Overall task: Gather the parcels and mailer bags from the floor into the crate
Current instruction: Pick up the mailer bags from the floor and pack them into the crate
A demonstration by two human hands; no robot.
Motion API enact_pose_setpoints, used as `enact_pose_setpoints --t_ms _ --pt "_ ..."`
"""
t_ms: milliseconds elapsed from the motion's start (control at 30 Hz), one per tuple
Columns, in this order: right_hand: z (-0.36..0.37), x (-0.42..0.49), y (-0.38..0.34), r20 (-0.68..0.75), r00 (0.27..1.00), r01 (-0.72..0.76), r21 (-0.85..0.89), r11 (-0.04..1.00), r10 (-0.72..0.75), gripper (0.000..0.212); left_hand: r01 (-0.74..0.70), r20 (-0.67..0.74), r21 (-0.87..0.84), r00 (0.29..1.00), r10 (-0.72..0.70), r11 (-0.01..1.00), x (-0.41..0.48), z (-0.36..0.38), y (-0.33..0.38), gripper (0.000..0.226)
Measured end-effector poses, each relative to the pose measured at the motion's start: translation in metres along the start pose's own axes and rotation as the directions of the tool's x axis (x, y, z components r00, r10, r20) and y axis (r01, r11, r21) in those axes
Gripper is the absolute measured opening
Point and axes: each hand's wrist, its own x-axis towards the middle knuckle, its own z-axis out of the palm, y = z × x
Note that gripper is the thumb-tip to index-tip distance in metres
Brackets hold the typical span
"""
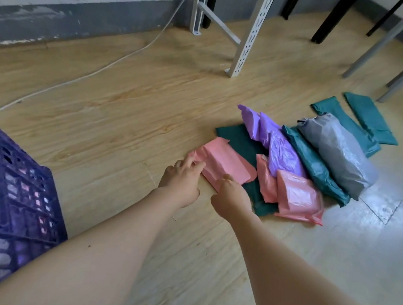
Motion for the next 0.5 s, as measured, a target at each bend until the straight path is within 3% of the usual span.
enact_pose_setpoints --t_ms 133,333,500 --pt "0.018 0.025 0.011 0.082 0.997 -0.003 -0.04 0.999 0.006 0.024 0.031 0.02 -0.009 0.999 -0.031 0.999 0.012 0.014 -0.013 0.064" --pt "0.037 0.056 0.027 0.158 0.987 -0.007 -0.058 0.998 0.016 0.052 0.061 0.053 -0.04 0.997 -0.059 0.997 0.023 0.029 -0.029 0.063" --pt "0.052 0.071 0.032 0.228 0.973 0.023 -0.018 1.0 -0.018 0.05 0.084 0.071 -0.051 0.994 -0.08 0.995 0.031 0.039 -0.04 0.065"
